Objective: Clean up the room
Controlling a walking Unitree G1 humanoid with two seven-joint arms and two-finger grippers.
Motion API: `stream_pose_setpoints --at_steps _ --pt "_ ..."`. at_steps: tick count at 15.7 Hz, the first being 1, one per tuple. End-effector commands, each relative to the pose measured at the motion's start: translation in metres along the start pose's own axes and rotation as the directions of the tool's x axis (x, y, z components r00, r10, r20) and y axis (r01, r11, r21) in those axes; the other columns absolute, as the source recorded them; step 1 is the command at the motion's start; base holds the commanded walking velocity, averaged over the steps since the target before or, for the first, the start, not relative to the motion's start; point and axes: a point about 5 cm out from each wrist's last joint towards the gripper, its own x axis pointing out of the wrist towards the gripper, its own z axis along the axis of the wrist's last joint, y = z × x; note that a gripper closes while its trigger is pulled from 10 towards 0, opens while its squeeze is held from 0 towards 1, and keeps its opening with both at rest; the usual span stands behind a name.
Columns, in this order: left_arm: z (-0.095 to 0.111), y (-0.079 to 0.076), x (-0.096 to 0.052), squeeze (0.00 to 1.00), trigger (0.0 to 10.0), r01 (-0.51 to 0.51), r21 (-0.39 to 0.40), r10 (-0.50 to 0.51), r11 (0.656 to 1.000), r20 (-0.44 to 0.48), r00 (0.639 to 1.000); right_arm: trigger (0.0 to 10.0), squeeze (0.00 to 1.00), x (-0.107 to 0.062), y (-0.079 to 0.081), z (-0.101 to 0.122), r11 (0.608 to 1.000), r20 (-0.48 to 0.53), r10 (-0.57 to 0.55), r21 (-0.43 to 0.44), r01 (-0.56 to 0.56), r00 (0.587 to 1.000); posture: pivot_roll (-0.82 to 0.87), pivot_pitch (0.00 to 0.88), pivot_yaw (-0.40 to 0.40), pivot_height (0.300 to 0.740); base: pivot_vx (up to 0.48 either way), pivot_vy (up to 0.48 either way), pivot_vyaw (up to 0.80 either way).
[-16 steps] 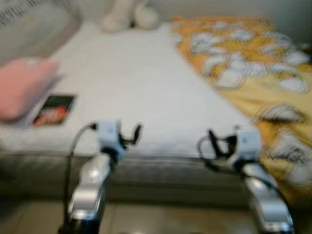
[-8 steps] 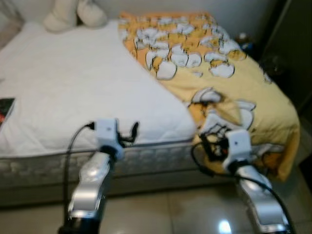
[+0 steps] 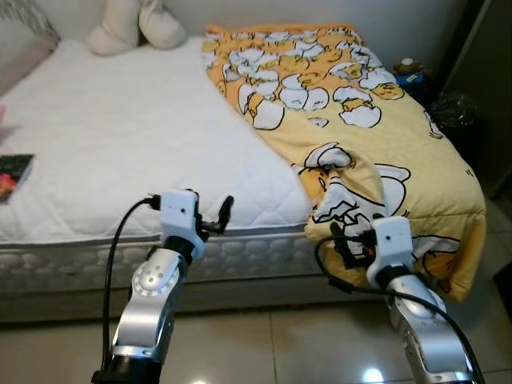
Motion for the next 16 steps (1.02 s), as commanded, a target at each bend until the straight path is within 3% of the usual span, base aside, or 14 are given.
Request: stream_pose_setpoints --at_steps 1,12,15,16 --pt "0.002 0.002 0.000 0.00 10.0 -0.001 0.005 0.001 1.000 0.011 1.000 10.0 0.00 0.002 0.001 0.004 1.000 0.015 0.012 0.000 -0.012 1.000 -0.09 0.000 0.074 0.740 0.458 0.000 0.00" --pt "-0.004 0.009 -0.006 0.00 10.0 -0.051 -0.006 0.051 0.999 -0.010 0.999 10.0 0.00 0.007 0.010 0.007 0.994 0.014 0.111 -0.009 -0.111 0.994 -0.07 0.000 0.041 0.740 0.443 0.000 0.00" --pt "-0.009 0.011 -0.011 0.00 10.0 -0.048 -0.008 0.048 0.999 -0.023 0.999 10.0 0.00 0.010 0.011 0.007 0.992 0.004 0.120 0.030 -0.120 0.993 -0.06 0.000 0.028 0.740 0.000 0.000 0.00" --pt "-0.009 0.013 -0.015 0.00 10.0 -0.028 0.002 0.028 1.000 -0.011 1.000 10.0 0.94 0.011 0.010 0.004 0.992 -0.035 0.127 0.009 -0.127 0.991 -0.06 0.000 0.019 0.740 0.000 0.000 0.00"
